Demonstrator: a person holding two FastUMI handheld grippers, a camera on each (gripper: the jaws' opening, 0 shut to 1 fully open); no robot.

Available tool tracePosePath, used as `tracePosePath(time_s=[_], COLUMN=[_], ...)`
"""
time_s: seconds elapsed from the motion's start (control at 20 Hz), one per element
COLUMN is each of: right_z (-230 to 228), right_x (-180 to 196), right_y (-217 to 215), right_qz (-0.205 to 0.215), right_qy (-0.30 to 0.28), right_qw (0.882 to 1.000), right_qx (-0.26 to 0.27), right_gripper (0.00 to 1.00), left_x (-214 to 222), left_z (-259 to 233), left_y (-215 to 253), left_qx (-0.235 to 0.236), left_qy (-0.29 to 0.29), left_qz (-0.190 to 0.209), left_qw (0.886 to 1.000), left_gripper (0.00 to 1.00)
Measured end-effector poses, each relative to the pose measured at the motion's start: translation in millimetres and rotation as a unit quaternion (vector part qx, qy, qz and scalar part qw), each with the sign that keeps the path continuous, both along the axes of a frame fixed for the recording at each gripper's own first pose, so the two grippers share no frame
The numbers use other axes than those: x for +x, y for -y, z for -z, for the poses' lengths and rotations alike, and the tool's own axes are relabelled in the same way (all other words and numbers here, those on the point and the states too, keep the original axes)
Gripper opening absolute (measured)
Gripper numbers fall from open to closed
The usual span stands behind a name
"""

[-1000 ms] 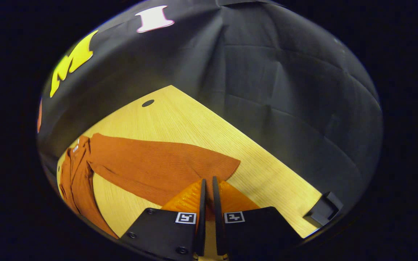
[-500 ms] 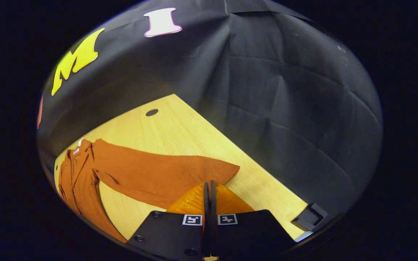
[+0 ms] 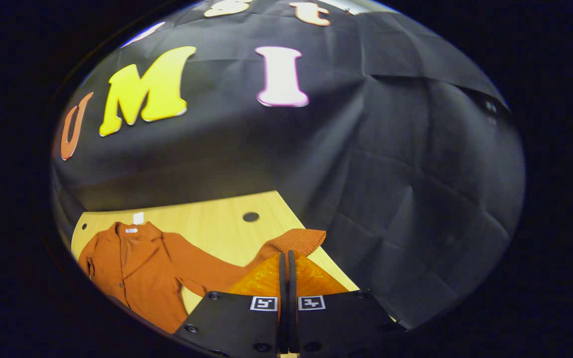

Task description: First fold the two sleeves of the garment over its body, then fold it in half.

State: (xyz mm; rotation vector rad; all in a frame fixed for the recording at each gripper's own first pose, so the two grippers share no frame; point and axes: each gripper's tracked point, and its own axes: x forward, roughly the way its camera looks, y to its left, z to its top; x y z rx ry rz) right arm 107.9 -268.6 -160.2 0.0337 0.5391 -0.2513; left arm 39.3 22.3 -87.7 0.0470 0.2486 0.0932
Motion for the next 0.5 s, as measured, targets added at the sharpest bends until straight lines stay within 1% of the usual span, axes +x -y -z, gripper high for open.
tracePosePath(time_s=[0.2, 0.3, 0.4, 0.45, 0.5], right_z=[-58.7, -78.4, -88.1, -85.4, -81.3], right_x=[56.4, 79.0, 96.2, 103.0, 106.4], right_y=[-80.2, -131.5, -192.4, -223.5, -254.1], right_qz=[-0.055, -0.089, -0.130, -0.152, -0.171], right_qy=[0.044, 0.063, 0.074, 0.078, 0.077], right_qw=[0.997, 0.994, 0.988, 0.985, 0.981], right_qx=[-0.013, -0.023, -0.031, -0.035, -0.040], right_gripper=[0.00, 0.00, 0.00, 0.02, 0.00], left_x=[-11.1, -19.2, -30.5, -36.3, -44.1], left_z=[2.9, 6.2, 8.0, 10.0, 11.4], left_y=[-42.6, -70.1, -100.2, -115.4, -129.8], left_qx=[-0.003, -0.007, -0.016, -0.020, -0.023], left_qy=[0.008, 0.009, 0.009, 0.009, 0.008], left_qz=[-0.008, -0.025, -0.050, -0.063, -0.077], left_qw=[1.000, 1.000, 0.999, 0.998, 0.997], left_gripper=[0.99, 0.99, 0.99, 0.99, 0.99])
